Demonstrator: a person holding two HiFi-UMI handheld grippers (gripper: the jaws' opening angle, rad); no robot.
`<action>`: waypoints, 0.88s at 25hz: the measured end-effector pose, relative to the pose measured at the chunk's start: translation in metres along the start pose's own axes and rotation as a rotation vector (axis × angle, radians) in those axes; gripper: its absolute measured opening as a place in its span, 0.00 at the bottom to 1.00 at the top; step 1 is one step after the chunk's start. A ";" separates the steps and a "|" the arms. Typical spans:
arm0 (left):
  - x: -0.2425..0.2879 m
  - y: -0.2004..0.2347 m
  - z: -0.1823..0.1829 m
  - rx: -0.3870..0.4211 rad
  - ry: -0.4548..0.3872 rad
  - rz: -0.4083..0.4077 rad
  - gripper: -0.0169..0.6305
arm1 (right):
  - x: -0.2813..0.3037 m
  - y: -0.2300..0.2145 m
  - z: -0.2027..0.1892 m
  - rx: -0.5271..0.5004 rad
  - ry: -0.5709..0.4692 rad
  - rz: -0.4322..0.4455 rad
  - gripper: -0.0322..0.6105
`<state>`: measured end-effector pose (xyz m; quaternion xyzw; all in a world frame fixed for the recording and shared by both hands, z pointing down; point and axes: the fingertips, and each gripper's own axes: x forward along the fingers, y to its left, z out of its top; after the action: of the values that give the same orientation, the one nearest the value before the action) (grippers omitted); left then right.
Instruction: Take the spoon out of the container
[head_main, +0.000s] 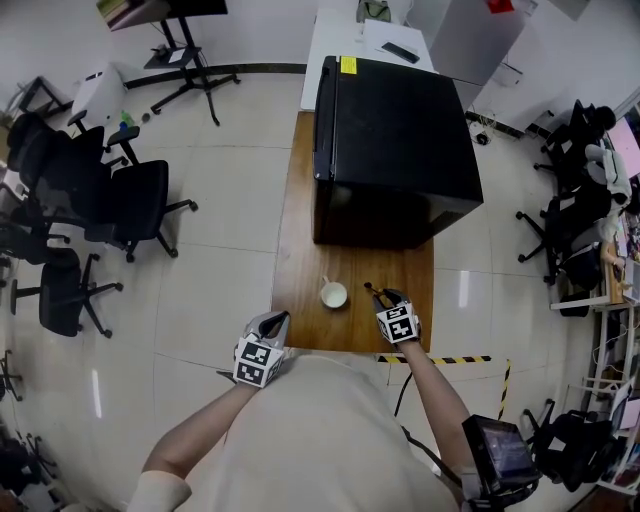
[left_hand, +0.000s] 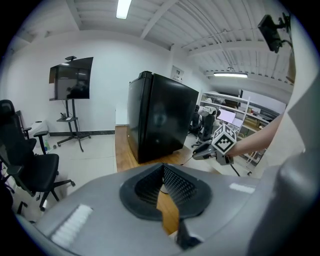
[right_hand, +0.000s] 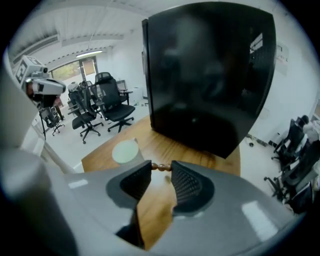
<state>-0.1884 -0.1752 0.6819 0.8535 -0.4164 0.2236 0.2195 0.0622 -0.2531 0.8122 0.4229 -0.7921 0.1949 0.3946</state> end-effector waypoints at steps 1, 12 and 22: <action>0.001 -0.001 0.001 0.000 0.002 0.003 0.01 | 0.008 -0.004 -0.007 -0.003 0.013 -0.006 0.25; 0.013 -0.017 0.006 -0.019 0.016 0.055 0.01 | 0.036 -0.012 -0.078 0.006 0.136 -0.012 0.25; 0.002 -0.015 0.002 -0.022 0.025 0.101 0.01 | 0.071 0.010 -0.125 -0.026 0.295 0.047 0.25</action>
<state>-0.1750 -0.1688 0.6783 0.8261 -0.4586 0.2404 0.2224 0.0881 -0.2033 0.9453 0.3659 -0.7378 0.2537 0.5074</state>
